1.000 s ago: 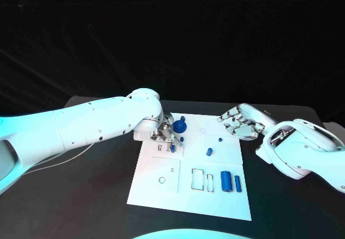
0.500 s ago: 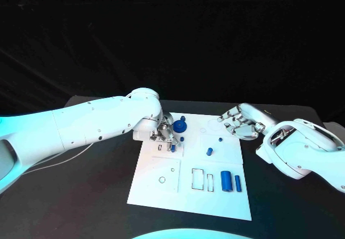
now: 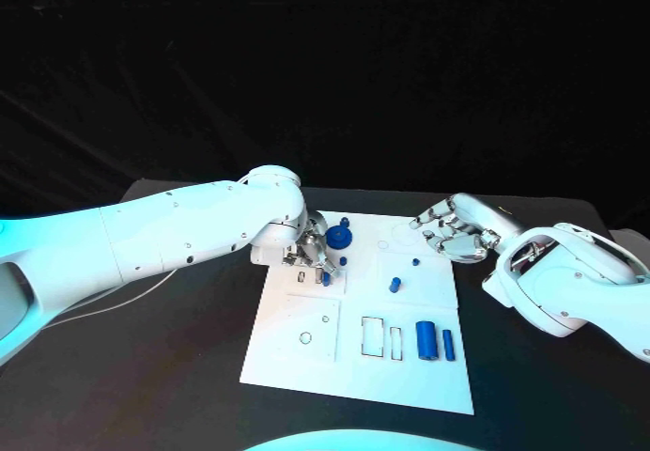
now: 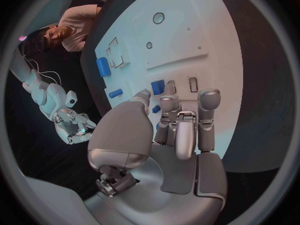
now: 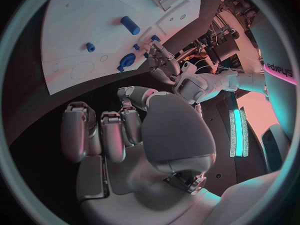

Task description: Assemble the parts on the task board

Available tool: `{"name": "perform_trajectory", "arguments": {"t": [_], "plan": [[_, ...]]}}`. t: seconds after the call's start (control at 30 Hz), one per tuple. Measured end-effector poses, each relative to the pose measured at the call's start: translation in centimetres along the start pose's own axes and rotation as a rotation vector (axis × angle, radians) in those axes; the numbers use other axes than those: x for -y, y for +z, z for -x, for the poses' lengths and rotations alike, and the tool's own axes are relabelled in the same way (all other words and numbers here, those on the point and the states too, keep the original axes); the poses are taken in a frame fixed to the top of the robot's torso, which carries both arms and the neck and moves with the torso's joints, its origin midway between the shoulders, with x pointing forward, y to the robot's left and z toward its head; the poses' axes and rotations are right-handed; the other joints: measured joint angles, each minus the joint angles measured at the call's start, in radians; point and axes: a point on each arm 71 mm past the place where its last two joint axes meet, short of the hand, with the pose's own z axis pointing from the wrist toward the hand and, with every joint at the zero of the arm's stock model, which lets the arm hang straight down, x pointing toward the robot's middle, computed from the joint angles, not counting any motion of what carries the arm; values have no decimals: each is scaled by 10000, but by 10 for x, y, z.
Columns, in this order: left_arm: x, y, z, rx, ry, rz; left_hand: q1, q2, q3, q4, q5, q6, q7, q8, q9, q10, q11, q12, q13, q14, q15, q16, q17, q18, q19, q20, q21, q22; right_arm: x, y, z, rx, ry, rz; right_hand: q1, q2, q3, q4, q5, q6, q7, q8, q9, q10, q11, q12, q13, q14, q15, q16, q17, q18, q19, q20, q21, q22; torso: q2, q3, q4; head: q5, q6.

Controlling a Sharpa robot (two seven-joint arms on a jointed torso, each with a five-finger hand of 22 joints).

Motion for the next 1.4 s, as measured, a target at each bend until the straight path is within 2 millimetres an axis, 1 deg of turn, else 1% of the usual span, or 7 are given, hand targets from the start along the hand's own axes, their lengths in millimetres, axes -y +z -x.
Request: {"name": "perform_trajectory", "arguments": {"t": [0.57,0.93,1.1,1.17,1.3,1.33,1.4], "plan": [[0,3,-2,-125,-115,-25,0,0,0,0,0,-35,-35,0,19,0,0,0,-19,0,0,0,-1,0,-1,1,-1,-1,0,0,0,-2,0,3,0,0,0,0,0,0,0,0,1,0,0,0,-2,0,0,0,-2,1,0,0,0,-1,-2,4,-6,-7,-22],[0,3,-2,-166,-125,-26,240,241,139,-25,0,-74,-1,78,169,0,0,0,-19,4,-4,0,-1,-1,-1,1,-1,23,0,0,0,-1,-1,2,0,0,-1,0,0,68,4,0,0,0,0,0,-3,0,0,0,-3,0,0,0,0,1,-1,4,0,-17,-38],[0,3,-2,-164,-123,-22,853,383,589,-137,68,-148,-75,182,324,-8,-72,0,-27,-1,-71,0,-1,0,-1,1,52,50,0,0,0,-2,0,4,0,0,-1,0,0,68,4,0,1,0,0,0,-3,0,0,0,-3,0,0,0,0,6,-1,3,0,-23,-43],[0,3,-2,-158,-131,-26,1294,450,961,-351,96,-206,-123,196,368,-53,-135,0,-31,10,-165,33,2,0,1,-2,52,69,0,0,0,-2,-1,4,0,0,-1,0,0,68,4,0,0,0,0,0,-4,0,0,0,-4,0,0,0,0,6,-1,1,1,-23,-50],[0,2,-1,-159,-192,-50,1850,367,1855,-723,103,-332,-67,272,470,-44,-172,-77,-63,5,-181,40,7,1,54,-53,62,102,0,0,0,-2,-1,4,0,0,-1,0,0,68,4,0,1,0,0,0,-4,0,0,0,-4,0,0,0,0,6,-2,0,4,-23,-59],[0,3,-1,-171,-219,-58,1933,308,2078,-634,93,-352,-48,309,470,-45,-173,-122,-84,4,-181,40,7,0,54,-53,98,105,0,0,0,-2,-1,4,0,0,-1,1,0,68,4,0,0,0,0,0,-4,0,0,0,-4,0,0,0,0,6,-2,0,4,-23,-64],[-1,3,-1,-208,-292,-73,2076,166,2456,-273,71,-398,-69,309,470,-32,-185,-123,-99,4,-181,40,7,0,54,-53,114,130,0,0,0,-2,-1,4,0,0,-1,1,0,68,4,0,1,0,0,0,-4,0,0,0,-4,0,0,0,0,5,-3,0,4,-20,-71]]}}
